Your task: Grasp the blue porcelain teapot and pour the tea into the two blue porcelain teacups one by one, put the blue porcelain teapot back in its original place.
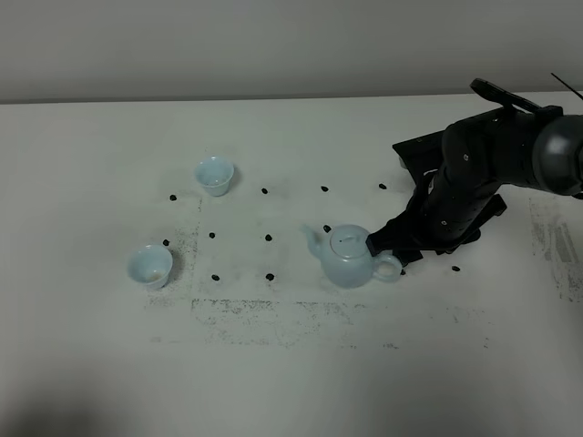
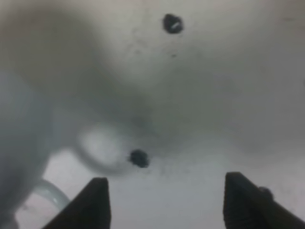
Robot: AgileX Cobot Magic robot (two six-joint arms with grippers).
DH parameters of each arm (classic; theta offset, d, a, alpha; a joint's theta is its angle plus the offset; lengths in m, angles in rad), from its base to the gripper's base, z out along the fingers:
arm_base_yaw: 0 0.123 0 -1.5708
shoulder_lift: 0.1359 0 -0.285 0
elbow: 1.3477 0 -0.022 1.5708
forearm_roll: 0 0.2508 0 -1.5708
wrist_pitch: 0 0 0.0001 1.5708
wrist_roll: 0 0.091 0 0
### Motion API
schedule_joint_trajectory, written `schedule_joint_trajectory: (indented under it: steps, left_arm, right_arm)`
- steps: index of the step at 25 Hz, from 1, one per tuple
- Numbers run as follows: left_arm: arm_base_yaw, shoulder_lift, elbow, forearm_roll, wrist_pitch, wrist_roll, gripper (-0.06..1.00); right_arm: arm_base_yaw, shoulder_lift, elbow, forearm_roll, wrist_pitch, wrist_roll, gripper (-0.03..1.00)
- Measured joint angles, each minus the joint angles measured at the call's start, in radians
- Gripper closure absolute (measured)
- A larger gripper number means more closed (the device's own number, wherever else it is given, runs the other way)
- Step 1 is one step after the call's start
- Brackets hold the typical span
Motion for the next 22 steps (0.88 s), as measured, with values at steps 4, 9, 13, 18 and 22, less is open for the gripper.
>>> schedule_joint_trajectory:
  steps: [4, 9, 13, 18, 22]
  left_arm:
    - [0.000, 0.000, 0.000, 0.000, 0.000, 0.000, 0.22]
    - [0.000, 0.000, 0.000, 0.000, 0.000, 0.000, 0.22]
    - [0.000, 0.000, 0.000, 0.000, 0.000, 0.000, 0.22]
    - [0.000, 0.000, 0.000, 0.000, 0.000, 0.000, 0.22]
    - [0.000, 0.000, 0.000, 0.000, 0.000, 0.000, 0.22]
  right_arm:
    - [0.009, 0.000, 0.000, 0.006, 0.018, 0.000, 0.43]
    - [0.018, 0.000, 0.000, 0.006, 0.036, 0.000, 0.43]
    - [0.018, 0.000, 0.000, -0.015, 0.036, 0.004, 0.43]
    - [0.006, -0.011, 0.000, -0.082, 0.044, 0.043, 0.43]
    - [-0.001, -0.064, 0.000, -0.096, 0.061, 0.054, 0.43]
